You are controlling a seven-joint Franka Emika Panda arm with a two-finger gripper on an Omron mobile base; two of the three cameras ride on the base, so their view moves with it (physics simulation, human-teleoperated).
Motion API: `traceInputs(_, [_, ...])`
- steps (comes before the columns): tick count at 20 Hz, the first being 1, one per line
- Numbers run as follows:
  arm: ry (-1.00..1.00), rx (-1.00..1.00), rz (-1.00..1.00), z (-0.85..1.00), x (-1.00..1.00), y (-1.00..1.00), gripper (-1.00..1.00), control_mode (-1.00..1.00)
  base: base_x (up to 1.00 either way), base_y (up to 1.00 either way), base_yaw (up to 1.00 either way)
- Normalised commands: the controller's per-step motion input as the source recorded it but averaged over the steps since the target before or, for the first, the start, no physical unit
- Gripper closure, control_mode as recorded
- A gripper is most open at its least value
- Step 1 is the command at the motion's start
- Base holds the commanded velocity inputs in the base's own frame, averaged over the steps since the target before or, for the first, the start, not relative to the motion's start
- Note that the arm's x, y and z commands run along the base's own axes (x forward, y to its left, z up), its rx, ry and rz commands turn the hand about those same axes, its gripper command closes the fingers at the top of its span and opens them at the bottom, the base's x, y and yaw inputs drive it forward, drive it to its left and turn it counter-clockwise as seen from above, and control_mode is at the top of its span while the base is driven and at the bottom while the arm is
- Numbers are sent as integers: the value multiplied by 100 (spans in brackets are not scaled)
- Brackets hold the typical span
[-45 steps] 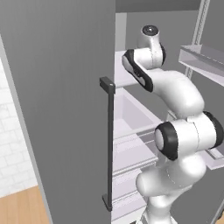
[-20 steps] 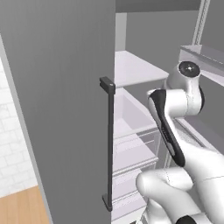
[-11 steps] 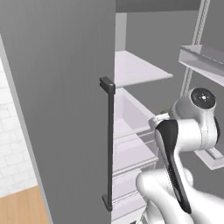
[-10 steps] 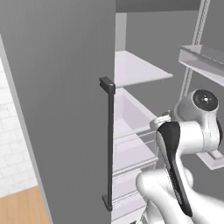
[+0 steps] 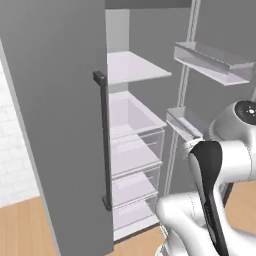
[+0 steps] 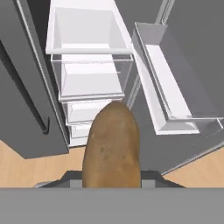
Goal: Place one sweet potato and one fish in each tupperware on the nearby counter, to pack two identical lunches.
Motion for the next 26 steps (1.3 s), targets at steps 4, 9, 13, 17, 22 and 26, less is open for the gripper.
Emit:
traceInputs(4, [0, 0, 0, 0, 0, 0, 100, 100, -88, -100, -24])
traceInputs(9, [0, 0, 0, 0, 0, 0, 100, 100, -12, -100, -27])
traceInputs(13, [0, 0, 0, 0, 0, 0, 100, 100, 42, -100, -17])
traceInputs(17, [0, 0, 0, 0, 0, 0, 100, 100, 97, -100, -6])
traceInputs(22, [0, 0, 0, 0, 0, 0, 100, 100, 100, -100, 0])
traceInputs(26, [0, 0, 0, 0, 0, 0, 100, 100, 100, -100, 2])
